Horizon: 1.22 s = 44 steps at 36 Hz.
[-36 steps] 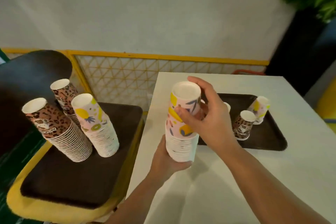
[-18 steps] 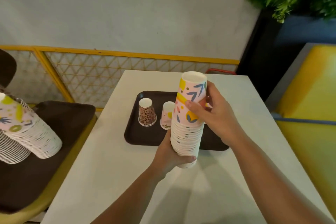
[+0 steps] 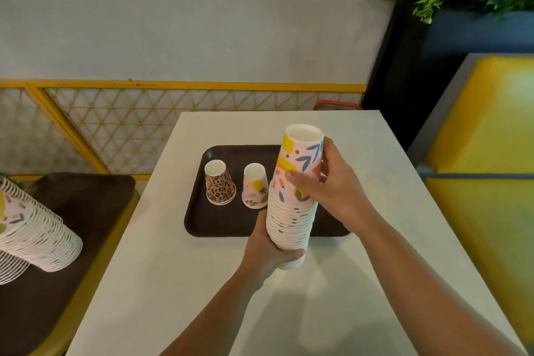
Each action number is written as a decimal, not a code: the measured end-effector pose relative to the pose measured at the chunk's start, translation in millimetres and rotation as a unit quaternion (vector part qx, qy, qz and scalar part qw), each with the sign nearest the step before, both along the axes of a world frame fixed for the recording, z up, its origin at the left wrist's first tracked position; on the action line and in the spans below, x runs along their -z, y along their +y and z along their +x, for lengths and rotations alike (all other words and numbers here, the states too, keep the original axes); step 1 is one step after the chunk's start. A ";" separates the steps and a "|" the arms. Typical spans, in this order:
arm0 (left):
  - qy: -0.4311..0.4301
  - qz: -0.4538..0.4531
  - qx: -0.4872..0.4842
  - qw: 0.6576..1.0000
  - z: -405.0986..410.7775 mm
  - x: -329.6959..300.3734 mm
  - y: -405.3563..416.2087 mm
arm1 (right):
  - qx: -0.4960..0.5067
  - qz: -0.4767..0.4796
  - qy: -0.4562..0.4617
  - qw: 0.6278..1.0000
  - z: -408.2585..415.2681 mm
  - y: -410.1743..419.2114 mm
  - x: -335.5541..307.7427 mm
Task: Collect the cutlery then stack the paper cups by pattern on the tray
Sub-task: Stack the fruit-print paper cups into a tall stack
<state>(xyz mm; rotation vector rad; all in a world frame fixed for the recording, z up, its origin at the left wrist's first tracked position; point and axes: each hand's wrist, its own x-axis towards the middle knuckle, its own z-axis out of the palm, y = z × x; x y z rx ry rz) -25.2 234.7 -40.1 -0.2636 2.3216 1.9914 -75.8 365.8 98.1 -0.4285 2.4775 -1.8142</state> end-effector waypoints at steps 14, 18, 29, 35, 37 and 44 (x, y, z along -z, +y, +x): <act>-0.003 -0.014 -0.046 0.999 -11.9 10.3 25.5 | 0.009 0.030 0.044 0.999 -27.8 19.4 7.3; 0.001 -0.020 -0.060 0.998 -13.7 11.0 36.0 | -0.003 0.034 0.064 0.997 -34.6 27.7 8.0; -0.004 -0.009 -0.086 0.996 -17.0 13.8 54.0 | -0.024 0.016 0.083 0.996 -49.9 45.0 7.8; -0.003 -0.012 -0.074 0.997 -16.2 15.9 59.0 | -0.026 -0.003 0.082 0.996 -59.9 53.1 1.2; -0.007 -0.007 -0.074 0.997 -17.2 16.2 59.6 | -0.033 0.000 0.083 0.996 -61.4 55.0 -1.0; -0.016 -0.011 -0.061 0.998 -21.1 16.3 60.0 | -0.041 0.010 0.091 0.995 -64.1 56.9 1.1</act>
